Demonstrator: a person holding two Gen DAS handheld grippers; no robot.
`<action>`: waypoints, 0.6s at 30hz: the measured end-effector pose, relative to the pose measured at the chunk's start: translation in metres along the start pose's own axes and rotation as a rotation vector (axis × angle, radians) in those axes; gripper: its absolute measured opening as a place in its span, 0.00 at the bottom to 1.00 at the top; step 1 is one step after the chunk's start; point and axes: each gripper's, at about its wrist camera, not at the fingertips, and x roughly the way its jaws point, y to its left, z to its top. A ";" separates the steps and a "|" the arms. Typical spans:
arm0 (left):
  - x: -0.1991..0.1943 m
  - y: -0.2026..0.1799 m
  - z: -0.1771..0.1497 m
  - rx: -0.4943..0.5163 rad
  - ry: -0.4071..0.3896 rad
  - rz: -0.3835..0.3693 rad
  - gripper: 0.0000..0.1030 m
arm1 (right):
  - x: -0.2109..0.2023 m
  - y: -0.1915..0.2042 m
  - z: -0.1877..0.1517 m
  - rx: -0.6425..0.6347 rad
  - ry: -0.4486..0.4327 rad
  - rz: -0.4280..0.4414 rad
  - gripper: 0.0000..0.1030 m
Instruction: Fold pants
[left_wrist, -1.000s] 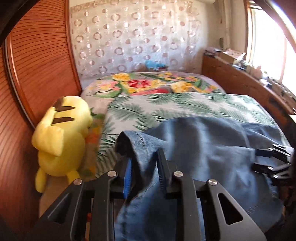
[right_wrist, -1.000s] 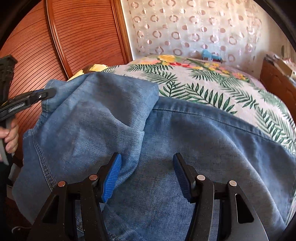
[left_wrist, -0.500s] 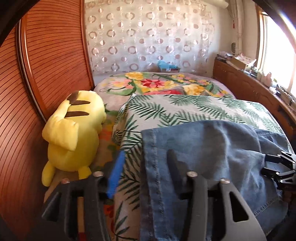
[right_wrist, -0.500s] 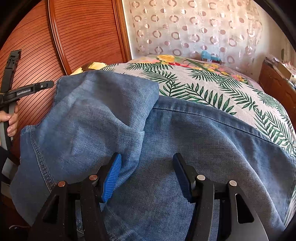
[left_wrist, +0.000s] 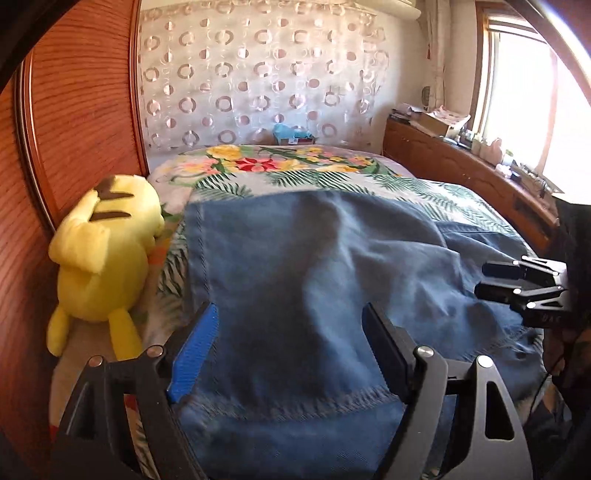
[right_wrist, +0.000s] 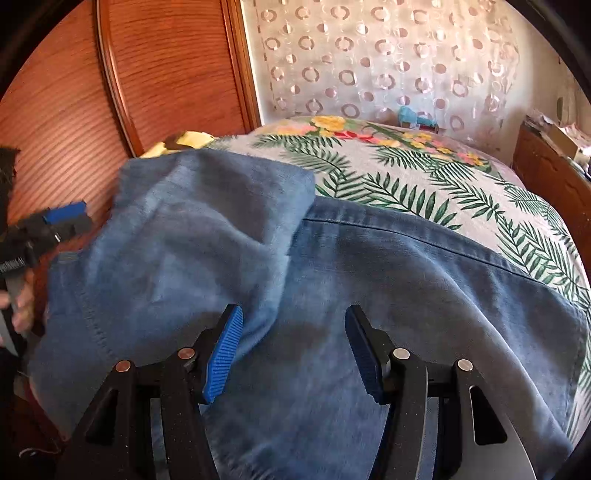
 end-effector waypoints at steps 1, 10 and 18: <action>-0.002 -0.002 -0.004 -0.007 0.001 -0.008 0.78 | -0.008 0.004 -0.001 -0.012 -0.016 0.007 0.58; 0.002 -0.007 -0.028 -0.003 0.040 0.015 0.78 | -0.057 0.043 -0.022 -0.105 -0.073 0.113 0.58; 0.003 -0.006 -0.039 -0.016 0.039 0.020 0.78 | -0.070 0.053 -0.044 -0.147 -0.054 0.151 0.58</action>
